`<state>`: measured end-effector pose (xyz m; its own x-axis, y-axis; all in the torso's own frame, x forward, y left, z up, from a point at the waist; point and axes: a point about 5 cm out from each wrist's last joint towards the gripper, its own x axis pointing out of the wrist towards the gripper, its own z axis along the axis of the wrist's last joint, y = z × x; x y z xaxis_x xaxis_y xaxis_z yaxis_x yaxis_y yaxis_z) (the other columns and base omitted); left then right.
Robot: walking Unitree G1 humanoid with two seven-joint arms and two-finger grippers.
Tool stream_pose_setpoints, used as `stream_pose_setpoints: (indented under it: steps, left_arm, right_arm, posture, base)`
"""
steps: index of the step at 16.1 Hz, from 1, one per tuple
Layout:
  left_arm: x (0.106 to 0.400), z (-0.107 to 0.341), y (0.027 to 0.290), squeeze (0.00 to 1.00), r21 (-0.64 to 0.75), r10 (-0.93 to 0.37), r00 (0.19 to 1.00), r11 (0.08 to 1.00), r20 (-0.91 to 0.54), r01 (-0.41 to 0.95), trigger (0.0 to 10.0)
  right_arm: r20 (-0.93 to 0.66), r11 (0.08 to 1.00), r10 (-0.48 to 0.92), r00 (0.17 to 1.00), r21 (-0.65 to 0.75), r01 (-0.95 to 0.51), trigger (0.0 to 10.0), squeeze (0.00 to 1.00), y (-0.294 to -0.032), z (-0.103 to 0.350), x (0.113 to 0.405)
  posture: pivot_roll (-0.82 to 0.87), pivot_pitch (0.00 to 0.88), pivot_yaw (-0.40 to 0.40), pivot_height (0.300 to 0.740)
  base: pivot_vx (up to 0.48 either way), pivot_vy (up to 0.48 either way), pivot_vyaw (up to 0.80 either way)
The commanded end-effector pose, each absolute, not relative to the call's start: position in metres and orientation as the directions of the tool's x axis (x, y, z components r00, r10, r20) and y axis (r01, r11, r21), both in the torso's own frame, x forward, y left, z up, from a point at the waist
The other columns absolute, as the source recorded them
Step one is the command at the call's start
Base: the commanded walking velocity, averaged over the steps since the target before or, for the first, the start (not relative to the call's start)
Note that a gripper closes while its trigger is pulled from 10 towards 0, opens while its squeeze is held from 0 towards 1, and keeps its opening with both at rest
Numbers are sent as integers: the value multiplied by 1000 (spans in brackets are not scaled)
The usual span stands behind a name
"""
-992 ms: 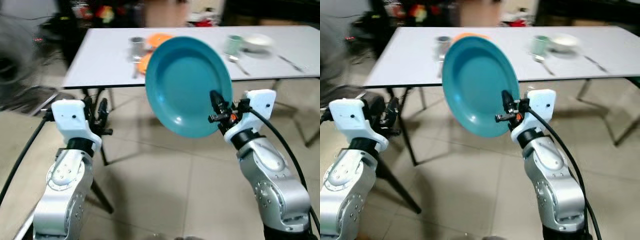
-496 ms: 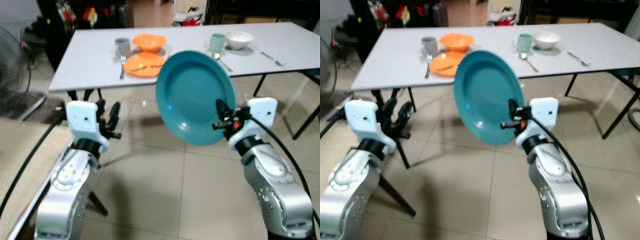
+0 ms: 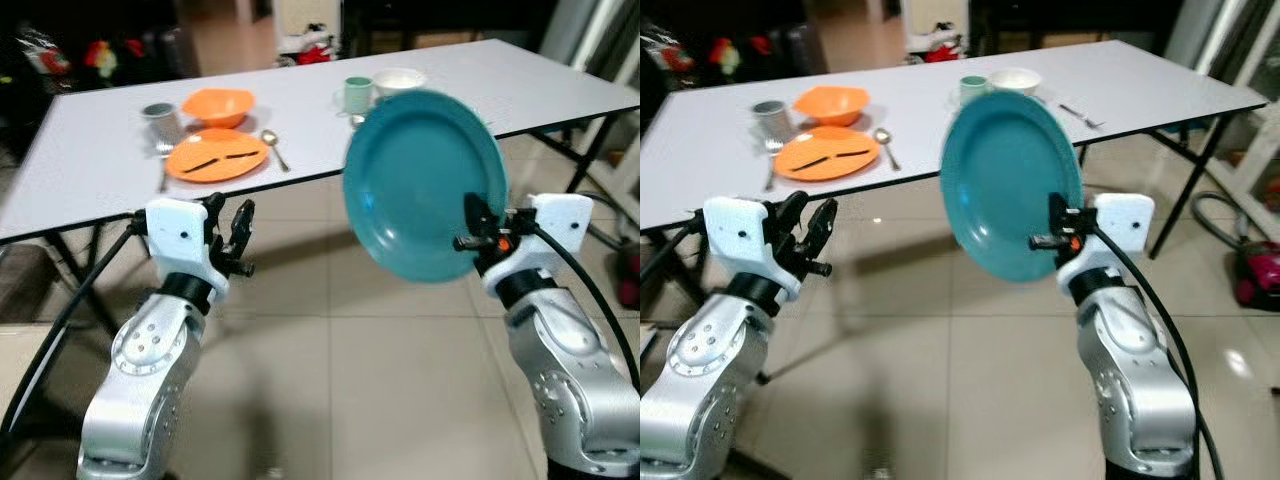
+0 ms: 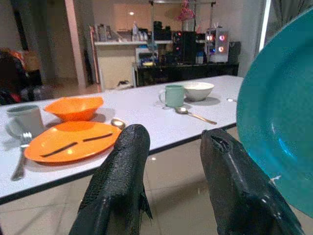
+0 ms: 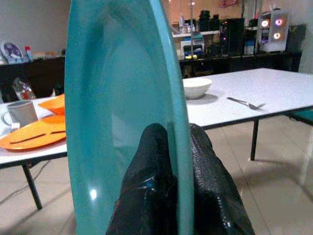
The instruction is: Setting the table
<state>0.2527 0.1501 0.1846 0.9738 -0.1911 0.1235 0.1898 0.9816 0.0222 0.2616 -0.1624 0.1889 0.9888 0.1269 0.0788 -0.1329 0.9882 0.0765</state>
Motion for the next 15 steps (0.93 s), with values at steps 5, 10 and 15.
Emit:
stream_pose_setpoints:
  steps: [5,10,15]
  left_arm:
    - [256,182,146,0,21,-215,969,977,120,214,10000]
    - [258,182,143,0,13,-224,967,974,124,224,10000]
    - [258,181,145,0,20,-227,966,974,121,226,10000]
  right_arm:
    - [137,984,152,979,74,-163,10000,0,-159,201,257]
    - [122,986,120,985,97,-133,10000,0,-165,199,256]
    - [128,983,131,983,111,-145,10000,0,-162,202,259]
  posture:
    - [-132,0,33,740]
    - [-138,0,41,740]
    - [-138,0,36,740]
  base:
    - [370,0,0]
    - [371,0,-640]
    - [374,0,-160]
